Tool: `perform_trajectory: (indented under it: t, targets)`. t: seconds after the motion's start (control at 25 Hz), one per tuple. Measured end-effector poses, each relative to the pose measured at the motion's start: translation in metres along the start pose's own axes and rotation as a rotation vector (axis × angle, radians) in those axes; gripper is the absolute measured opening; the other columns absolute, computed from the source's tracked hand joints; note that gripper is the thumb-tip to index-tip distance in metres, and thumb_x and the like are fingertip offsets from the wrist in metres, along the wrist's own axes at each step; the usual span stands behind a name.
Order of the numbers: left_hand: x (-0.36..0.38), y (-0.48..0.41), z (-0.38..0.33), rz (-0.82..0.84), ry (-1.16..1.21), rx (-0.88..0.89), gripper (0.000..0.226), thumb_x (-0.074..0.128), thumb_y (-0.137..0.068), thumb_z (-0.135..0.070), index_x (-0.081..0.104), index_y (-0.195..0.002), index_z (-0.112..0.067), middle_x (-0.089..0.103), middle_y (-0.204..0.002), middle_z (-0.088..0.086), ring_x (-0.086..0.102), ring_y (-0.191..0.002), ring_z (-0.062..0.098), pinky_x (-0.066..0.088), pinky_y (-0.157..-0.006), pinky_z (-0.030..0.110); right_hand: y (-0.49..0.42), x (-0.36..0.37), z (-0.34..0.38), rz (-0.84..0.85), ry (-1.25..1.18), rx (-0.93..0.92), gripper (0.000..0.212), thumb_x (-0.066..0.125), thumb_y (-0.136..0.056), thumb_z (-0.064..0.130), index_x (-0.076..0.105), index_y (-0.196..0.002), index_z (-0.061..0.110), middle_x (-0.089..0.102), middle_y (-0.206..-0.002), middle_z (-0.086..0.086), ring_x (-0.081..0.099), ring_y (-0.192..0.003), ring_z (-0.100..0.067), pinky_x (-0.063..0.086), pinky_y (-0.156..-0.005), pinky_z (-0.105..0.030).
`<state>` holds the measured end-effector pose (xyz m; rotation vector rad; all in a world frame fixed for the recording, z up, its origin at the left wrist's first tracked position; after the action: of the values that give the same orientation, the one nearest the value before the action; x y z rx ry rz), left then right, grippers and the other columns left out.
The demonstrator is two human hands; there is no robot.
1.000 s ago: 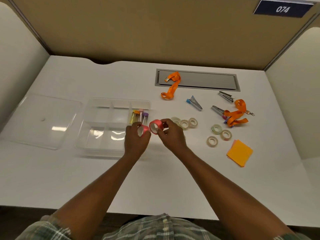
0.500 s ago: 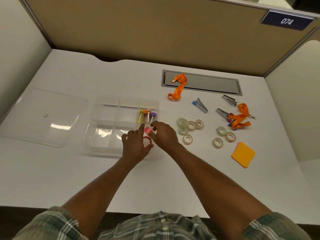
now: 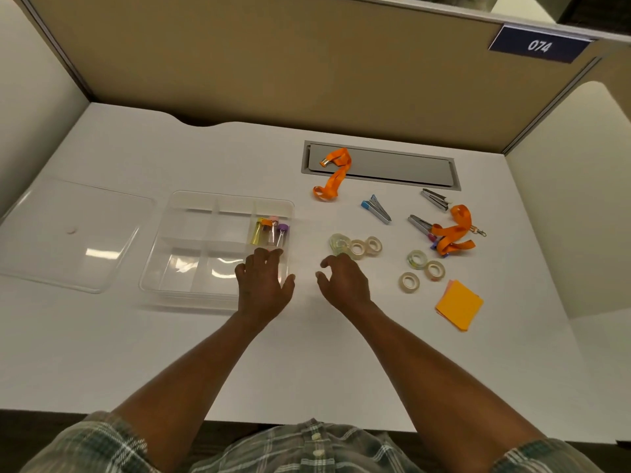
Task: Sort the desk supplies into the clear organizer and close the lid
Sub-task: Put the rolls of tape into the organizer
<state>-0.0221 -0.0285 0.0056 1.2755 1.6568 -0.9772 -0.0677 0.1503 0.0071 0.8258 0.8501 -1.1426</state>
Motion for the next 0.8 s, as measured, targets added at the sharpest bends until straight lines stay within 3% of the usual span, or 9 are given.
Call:
perform_trajectory:
  t: [0.12, 0.24, 0.48, 0.56, 0.64, 0.72, 0.8]
  targets:
    - [0.003, 0.008, -0.028, -0.022, -0.001, 0.07, 0.054, 0.072, -0.078, -0.039, 0.059, -0.124, -0.015, 0.061, -0.117, 0.011, 0.058, -0.107, 0.031, 0.045, -0.088, 0.048, 0.006, -0.005, -0.041, 0.135, 0.163, 0.039, 0.048, 0.059, -0.093, 0.031, 0.048, -0.139, 0.02, 0.04, -0.148, -0.007, 0.045, -0.126, -0.032, 0.047, -0.094, -0.042]
    - [0.011, 0.016, -0.051, 0.015, 0.037, 0.136, 0.051, 0.07, -0.078, -0.039, 0.059, -0.123, -0.016, 0.06, -0.114, 0.009, 0.059, -0.102, 0.029, 0.046, -0.085, 0.044, 0.007, -0.001, -0.068, 0.213, 0.293, -0.014, 0.047, 0.056, -0.093, 0.023, 0.046, -0.139, 0.019, 0.031, -0.156, -0.007, 0.044, -0.123, -0.034, 0.048, -0.089, -0.042]
    - [0.03, 0.03, -0.085, 0.219, 0.064, 0.17, 0.049, 0.069, -0.081, -0.04, 0.058, -0.124, -0.018, 0.058, -0.115, 0.006, 0.06, -0.097, 0.025, 0.047, -0.078, 0.037, 0.018, 0.006, -0.091, 0.143, 0.303, -0.08, 0.025, 0.052, -0.094, 0.017, 0.058, -0.117, 0.014, 0.053, -0.118, -0.009, 0.054, -0.103, -0.028, 0.042, -0.066, -0.035]
    - [0.036, 0.033, -0.096, 0.311, 0.106, 0.136, 0.06, 0.068, -0.083, -0.039, 0.048, -0.136, -0.019, 0.053, -0.126, 0.008, 0.06, -0.102, 0.026, 0.049, -0.082, 0.036, 0.02, -0.002, -0.092, 0.133, 0.065, 0.012, 0.021, 0.057, -0.093, 0.03, 0.062, -0.108, 0.016, 0.059, -0.109, -0.004, 0.058, -0.097, -0.023, 0.046, -0.07, -0.034]
    - [0.042, 0.033, -0.109, 0.374, 0.124, 0.111, 0.075, 0.067, -0.085, -0.039, 0.032, -0.148, -0.02, 0.047, -0.136, 0.008, 0.057, -0.11, 0.025, 0.052, -0.086, 0.036, 0.023, -0.018, -0.09, 0.233, -0.444, 0.194, 0.026, 0.061, -0.09, 0.04, 0.066, -0.097, 0.016, 0.07, -0.098, -0.001, 0.066, -0.089, -0.019, 0.054, -0.075, -0.038]
    - [0.047, 0.032, -0.124, 0.388, 0.175, 0.108, 0.08, 0.065, -0.087, -0.037, 0.023, -0.153, -0.02, 0.046, -0.135, 0.007, 0.055, -0.112, 0.022, 0.053, -0.085, 0.035, 0.028, -0.038, -0.09, 0.427, -0.844, 0.305, 0.025, 0.063, -0.09, 0.034, 0.067, -0.098, 0.011, 0.075, -0.094, -0.001, 0.071, -0.083, -0.017, 0.057, -0.077, -0.04]
    - [0.051, 0.028, -0.14, 0.381, 0.25, 0.097, 0.069, 0.062, -0.09, -0.03, 0.029, -0.15, -0.02, 0.05, -0.126, 0.006, 0.057, -0.107, 0.022, 0.051, -0.082, 0.034, 0.03, -0.056, -0.098, 0.57, -0.978, 0.303, 0.025, 0.063, -0.091, 0.026, 0.067, -0.104, 0.005, 0.075, -0.092, -0.002, 0.07, -0.083, -0.016, 0.057, -0.078, -0.037]
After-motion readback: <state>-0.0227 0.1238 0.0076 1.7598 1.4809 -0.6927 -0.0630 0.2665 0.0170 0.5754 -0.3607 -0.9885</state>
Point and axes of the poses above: each hand's wrist, its own y-axis away from the middle knuckle, its own x-axis out of the palm, z = x × y, the point moved 1 cm from there along -y, towards the middle knuckle
